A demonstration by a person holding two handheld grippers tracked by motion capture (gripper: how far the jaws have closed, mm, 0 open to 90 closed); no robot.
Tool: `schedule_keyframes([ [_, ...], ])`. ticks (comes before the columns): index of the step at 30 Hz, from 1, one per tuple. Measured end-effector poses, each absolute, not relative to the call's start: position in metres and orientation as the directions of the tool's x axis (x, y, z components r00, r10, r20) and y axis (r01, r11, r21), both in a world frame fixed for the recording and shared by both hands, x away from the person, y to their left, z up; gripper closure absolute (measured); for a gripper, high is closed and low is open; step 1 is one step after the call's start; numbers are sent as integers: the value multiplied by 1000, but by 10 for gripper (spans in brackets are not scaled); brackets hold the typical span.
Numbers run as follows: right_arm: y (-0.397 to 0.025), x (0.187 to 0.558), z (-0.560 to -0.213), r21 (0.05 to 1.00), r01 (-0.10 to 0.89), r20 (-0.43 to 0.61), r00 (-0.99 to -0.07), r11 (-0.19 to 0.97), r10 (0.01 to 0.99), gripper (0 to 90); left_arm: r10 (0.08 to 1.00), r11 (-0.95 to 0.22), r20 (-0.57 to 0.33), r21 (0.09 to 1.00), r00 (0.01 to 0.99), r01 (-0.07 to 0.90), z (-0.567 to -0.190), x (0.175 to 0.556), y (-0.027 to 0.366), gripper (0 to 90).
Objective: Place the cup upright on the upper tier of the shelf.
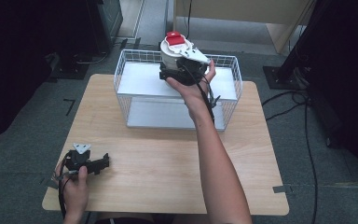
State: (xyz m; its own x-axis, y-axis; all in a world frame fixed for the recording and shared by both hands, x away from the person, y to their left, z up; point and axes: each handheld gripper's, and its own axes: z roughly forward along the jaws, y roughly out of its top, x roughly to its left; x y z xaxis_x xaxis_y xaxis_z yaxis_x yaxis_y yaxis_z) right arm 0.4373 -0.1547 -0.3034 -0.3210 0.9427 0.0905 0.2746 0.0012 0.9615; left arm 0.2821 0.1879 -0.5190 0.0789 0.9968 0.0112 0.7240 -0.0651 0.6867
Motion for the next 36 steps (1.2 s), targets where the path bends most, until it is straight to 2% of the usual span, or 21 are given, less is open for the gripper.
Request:
schedule_keyframes([
  [11, -169, 415, -317, 963, 268, 82, -330, 10, 941, 0, 997, -66, 12, 687, 80, 724, -519, 282, 188, 0],
  [23, -186, 374, -325, 968, 251, 68, -355, 25, 932, 0, 997, -67, 13, 686, 80, 725, -519, 282, 188, 0],
  [36, -221, 335, -338, 971, 238, 55, -324, 25, 945, 0, 997, -67, 12, 685, 80, 725, -519, 282, 188, 0],
])
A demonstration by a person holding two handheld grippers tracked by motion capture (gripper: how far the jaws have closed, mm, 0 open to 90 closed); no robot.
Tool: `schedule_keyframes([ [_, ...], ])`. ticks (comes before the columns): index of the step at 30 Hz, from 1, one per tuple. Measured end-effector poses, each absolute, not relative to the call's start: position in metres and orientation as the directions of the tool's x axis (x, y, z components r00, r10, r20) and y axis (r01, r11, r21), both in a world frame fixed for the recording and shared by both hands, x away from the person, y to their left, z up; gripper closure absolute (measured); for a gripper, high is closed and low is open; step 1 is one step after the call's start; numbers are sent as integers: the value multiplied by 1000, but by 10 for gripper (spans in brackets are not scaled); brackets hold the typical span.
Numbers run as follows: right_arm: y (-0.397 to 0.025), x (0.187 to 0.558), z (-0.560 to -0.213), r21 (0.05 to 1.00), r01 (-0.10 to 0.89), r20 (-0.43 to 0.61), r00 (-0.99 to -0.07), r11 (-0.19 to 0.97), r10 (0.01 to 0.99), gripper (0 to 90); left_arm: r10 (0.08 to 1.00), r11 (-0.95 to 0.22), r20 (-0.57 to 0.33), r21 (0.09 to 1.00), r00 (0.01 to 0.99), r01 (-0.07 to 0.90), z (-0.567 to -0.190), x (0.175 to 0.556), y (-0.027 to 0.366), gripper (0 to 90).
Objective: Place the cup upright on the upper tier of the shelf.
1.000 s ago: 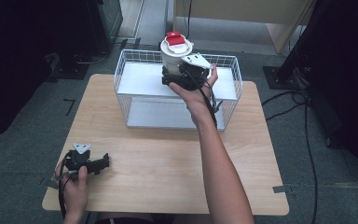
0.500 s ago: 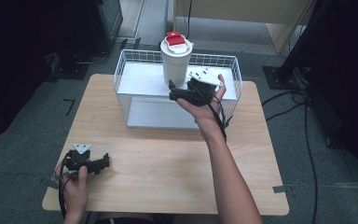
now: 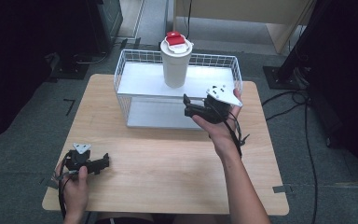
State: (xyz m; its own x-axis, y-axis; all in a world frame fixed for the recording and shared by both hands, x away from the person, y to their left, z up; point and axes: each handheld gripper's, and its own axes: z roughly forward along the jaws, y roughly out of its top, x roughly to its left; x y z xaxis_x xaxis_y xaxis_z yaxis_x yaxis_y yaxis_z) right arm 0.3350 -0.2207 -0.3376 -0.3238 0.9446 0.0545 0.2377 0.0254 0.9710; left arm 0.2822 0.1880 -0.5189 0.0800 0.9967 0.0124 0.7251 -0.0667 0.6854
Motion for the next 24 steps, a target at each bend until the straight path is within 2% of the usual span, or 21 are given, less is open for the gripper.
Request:
schedule_keyframes([
  [24, -294, 282, -392, 957, 291, 67, -196, -7, 978, 0, 997, -67, 12, 685, 81, 726, -519, 282, 188, 0],
])
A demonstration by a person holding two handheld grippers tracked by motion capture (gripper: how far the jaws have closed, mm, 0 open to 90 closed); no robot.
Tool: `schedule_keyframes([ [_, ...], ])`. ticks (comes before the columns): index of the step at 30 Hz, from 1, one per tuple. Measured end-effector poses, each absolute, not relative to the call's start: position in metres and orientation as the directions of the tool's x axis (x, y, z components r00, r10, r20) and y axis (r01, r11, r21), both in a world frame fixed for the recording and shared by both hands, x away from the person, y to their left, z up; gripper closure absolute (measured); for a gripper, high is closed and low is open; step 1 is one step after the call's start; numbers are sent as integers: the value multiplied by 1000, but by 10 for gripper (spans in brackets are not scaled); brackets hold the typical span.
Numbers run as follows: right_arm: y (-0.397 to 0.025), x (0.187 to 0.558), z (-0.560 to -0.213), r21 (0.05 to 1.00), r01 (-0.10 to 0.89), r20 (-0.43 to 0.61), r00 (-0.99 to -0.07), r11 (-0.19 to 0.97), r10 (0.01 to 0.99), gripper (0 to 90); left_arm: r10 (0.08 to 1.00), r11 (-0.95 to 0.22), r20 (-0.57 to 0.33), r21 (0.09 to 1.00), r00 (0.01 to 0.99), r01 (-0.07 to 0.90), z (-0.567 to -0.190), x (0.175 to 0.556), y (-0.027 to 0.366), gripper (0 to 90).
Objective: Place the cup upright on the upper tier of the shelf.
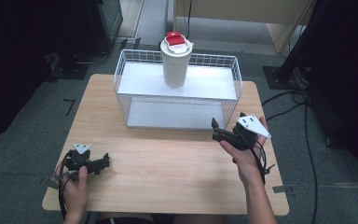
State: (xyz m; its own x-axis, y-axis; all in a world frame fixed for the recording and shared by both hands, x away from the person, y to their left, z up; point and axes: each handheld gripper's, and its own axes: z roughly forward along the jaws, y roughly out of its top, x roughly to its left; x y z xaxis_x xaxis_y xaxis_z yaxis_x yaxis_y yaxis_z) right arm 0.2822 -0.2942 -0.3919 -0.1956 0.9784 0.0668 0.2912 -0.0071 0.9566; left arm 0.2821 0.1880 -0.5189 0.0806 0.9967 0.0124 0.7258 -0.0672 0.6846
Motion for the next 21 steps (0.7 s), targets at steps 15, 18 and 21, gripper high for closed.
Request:
schedule_keyframes([
  [15, -337, 254, -435, 943, 330, 93, -142, -41, 985, 0, 997, -69, 14, 684, 81, 726, -519, 282, 188, 0],
  [18, -347, 248, -443, 938, 344, 97, -126, -48, 987, 0, 997, -68, 14, 684, 81, 726, -519, 282, 188, 0],
  [21, -356, 242, -451, 932, 358, 98, -106, -53, 990, 0, 997, -66, 12, 685, 80, 725, -519, 282, 188, 0],
])
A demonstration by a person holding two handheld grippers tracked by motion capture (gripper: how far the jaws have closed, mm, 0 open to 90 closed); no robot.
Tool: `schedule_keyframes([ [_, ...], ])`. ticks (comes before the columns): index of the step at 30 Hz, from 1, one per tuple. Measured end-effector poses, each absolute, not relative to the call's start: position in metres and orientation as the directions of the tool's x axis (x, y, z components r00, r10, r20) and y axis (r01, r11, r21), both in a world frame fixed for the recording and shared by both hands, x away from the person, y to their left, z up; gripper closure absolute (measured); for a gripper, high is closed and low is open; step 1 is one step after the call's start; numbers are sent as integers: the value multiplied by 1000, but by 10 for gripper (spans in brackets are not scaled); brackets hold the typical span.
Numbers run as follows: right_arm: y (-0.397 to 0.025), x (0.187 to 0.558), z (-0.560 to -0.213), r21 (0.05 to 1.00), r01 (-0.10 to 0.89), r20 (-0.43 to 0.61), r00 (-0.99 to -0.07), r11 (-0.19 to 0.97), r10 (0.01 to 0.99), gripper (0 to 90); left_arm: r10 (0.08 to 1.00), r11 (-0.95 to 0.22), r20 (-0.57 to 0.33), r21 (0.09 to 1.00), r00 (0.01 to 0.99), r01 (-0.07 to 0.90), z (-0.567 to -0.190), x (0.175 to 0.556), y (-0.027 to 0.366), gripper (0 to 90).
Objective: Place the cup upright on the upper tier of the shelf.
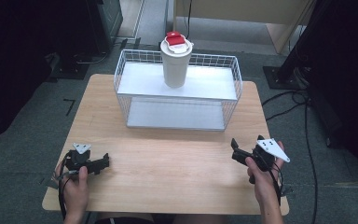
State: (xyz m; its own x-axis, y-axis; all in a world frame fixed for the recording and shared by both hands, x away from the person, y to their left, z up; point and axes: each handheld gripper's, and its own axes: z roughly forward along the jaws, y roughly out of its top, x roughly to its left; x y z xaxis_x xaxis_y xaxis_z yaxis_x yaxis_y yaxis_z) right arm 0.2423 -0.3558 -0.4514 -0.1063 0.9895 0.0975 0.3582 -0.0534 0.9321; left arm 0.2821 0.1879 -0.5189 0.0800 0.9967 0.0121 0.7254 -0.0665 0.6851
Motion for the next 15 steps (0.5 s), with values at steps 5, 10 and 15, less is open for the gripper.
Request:
schedule_keyframes([
  [5, -369, 233, -467, 921, 388, 83, -74, -48, 994, 0, 997, -67, 12, 685, 80, 725, -519, 282, 188, 0],
  [10, -382, 224, -484, 906, 419, 82, -43, -56, 996, 0, 997, -66, 11, 686, 79, 725, -519, 282, 188, 0],
  [15, -393, 216, -495, 893, 447, 67, -22, -50, 998, 0, 997, -67, 13, 685, 80, 725, -519, 282, 188, 0],
])
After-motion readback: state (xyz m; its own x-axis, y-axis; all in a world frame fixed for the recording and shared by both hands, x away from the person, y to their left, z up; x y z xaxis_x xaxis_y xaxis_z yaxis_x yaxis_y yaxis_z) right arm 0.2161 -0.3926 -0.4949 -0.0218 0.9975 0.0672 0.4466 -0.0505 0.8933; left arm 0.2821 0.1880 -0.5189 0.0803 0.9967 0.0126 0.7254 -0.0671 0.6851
